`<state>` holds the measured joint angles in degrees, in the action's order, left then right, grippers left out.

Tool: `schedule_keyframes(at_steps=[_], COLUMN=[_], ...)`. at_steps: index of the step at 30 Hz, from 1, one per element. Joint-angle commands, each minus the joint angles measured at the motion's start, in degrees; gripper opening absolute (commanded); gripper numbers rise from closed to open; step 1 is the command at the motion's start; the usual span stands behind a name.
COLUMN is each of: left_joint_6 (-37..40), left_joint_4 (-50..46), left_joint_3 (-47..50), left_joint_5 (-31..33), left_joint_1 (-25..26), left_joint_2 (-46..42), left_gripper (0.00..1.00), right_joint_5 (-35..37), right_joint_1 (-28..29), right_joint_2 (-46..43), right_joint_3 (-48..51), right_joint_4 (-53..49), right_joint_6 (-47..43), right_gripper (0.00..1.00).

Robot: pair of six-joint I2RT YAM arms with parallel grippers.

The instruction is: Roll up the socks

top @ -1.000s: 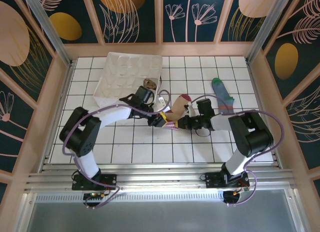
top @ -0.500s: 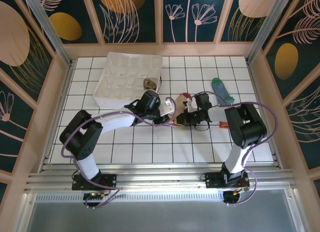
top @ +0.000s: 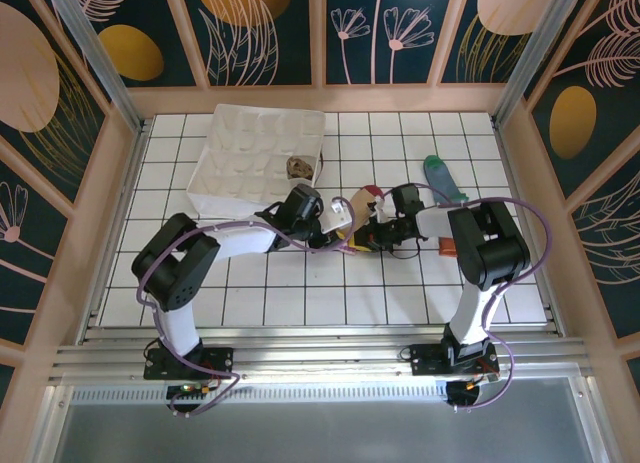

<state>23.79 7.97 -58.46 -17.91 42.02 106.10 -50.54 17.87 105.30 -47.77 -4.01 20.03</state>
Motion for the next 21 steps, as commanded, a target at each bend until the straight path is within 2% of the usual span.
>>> schedule_keyframes(at_steps=[1,7,9,11,14,21], left_joint_6=[-0.9,-3.5,-5.7,-7.6,-9.4,-13.4], left_joint_4=[0.1,-2.5,-3.7,-5.6,-7.6,-9.8], left_joint_3=[-1.6,-4.2,-5.2,-6.4,-7.6,-8.9], left_joint_5=[-1.6,0.9,0.9,0.2,-2.5,-6.2], left_joint_1=[-0.1,-0.2,-0.6,-1.1,-1.5,-1.6], left_joint_2=[2.3,7.2,9.0,10.9,12.9,15.1], left_gripper=[0.33,0.29,0.27,0.25,0.23,0.21], right_joint_5=[7.0,5.9,5.8,6.0,8.4,14.1], right_joint_1=[-0.5,-0.5,-0.5,-0.5,-0.5,-0.5], right_joint_2=[3.1,1.3,0.2,-1.7,-6.0,-12.7], right_joint_3=[1.7,2.3,2.7,3.0,3.5,4.1], right_joint_4=[-8.1,-7.0,-6.5,-5.7,-3.8,3.3], right_joint_6=[-0.4,-0.3,-0.3,-0.1,1.4,7.7], right_gripper=[0.0,0.0,0.05,0.18,0.32,0.36])
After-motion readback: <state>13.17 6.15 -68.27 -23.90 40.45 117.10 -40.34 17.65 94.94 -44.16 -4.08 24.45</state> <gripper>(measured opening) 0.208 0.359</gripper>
